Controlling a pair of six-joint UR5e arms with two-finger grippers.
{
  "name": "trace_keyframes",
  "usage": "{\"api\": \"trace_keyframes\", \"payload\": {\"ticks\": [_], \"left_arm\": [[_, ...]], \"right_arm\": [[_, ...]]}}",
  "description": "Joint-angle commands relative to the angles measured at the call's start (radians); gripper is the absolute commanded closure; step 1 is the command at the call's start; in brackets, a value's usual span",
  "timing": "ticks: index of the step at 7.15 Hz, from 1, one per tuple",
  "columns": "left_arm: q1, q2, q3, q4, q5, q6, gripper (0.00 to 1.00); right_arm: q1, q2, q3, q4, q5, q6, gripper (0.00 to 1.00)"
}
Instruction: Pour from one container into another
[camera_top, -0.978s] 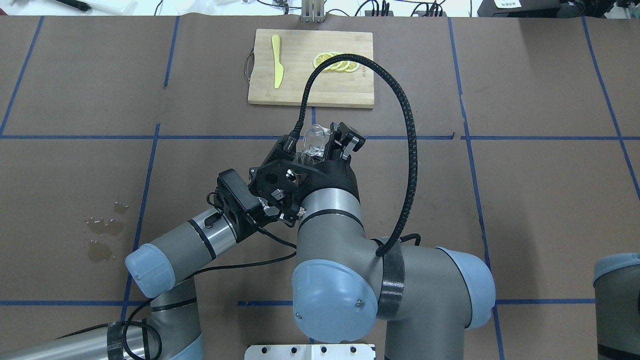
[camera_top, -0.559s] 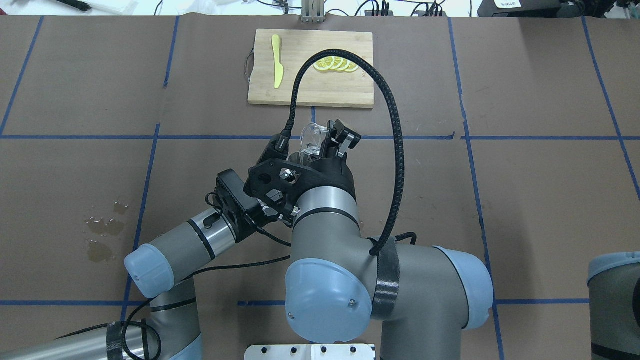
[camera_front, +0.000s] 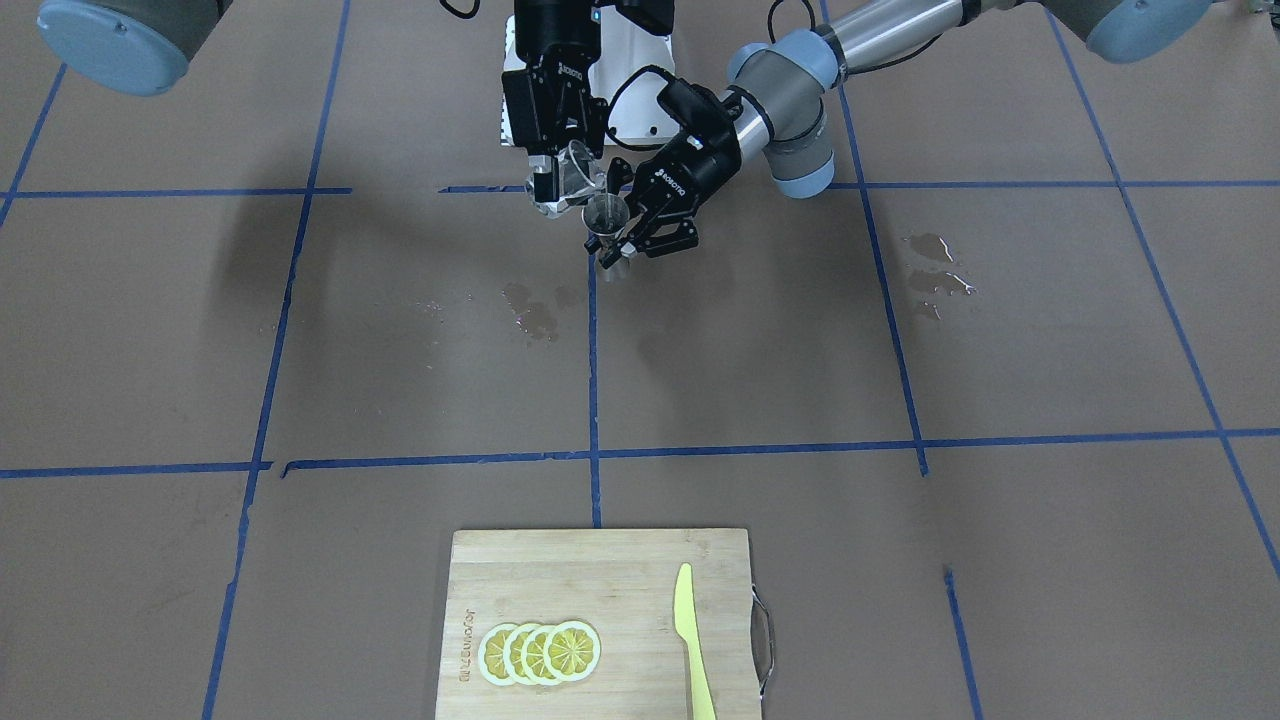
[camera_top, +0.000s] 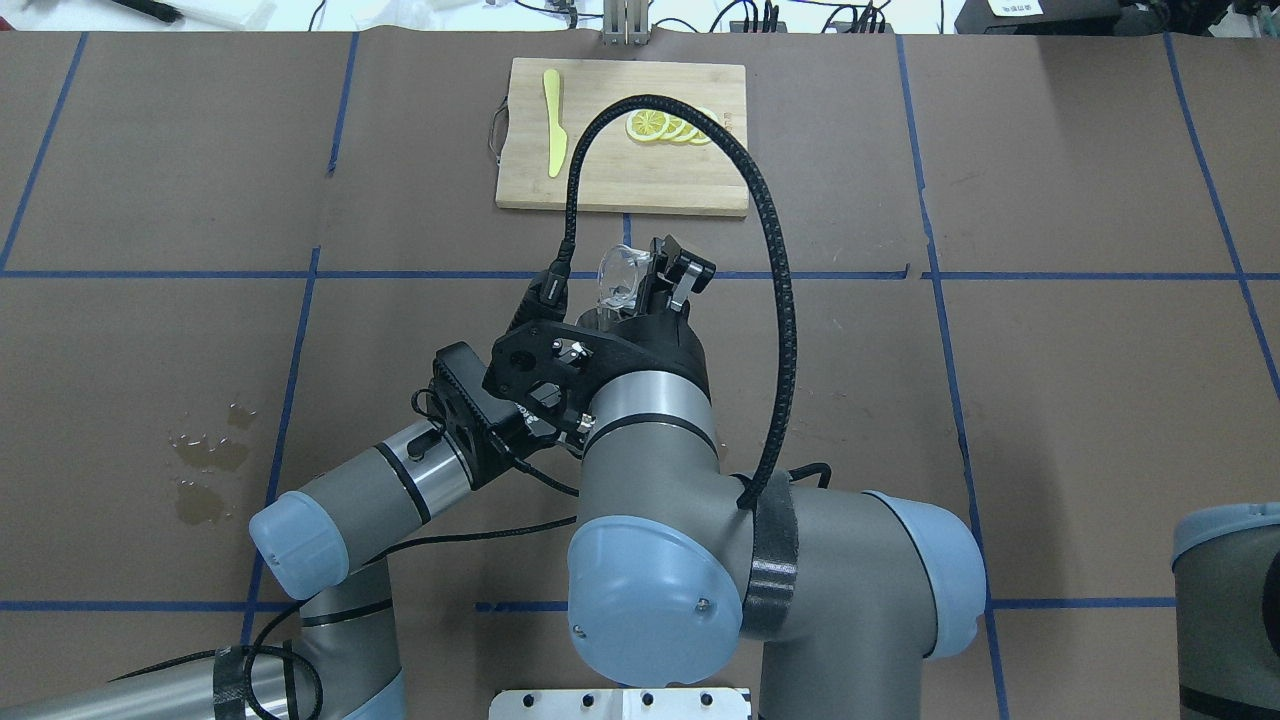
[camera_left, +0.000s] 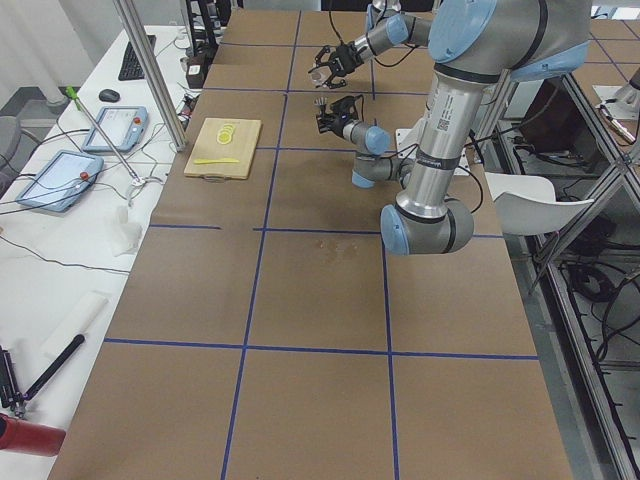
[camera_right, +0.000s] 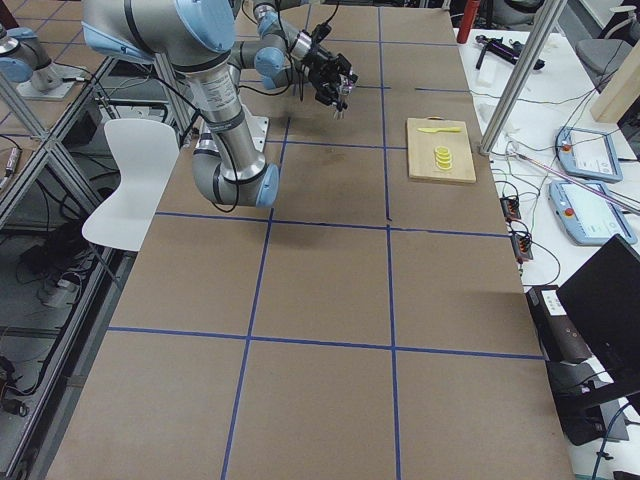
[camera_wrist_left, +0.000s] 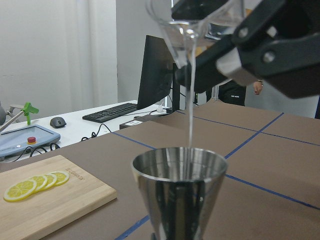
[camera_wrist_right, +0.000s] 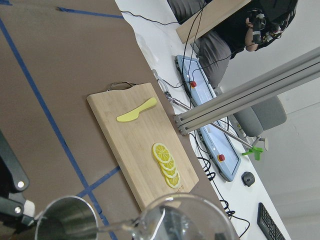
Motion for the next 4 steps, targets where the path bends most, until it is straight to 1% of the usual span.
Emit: {"api": "trace_keyframes", "payload": {"ticks": [1, 4], "left_arm": [[0.001, -0.001, 0.0, 0.0, -0.001, 0.0, 1.0], [0.002, -0.002, 0.0, 0.0, 0.001, 0.0, 1.0]], "right_arm": [[0.001, 0.001, 0.001, 0.0, 0.0, -0.009, 1.0], [0.002, 0.007, -0.001, 0.0, 0.0, -0.033, 1.0]]}}
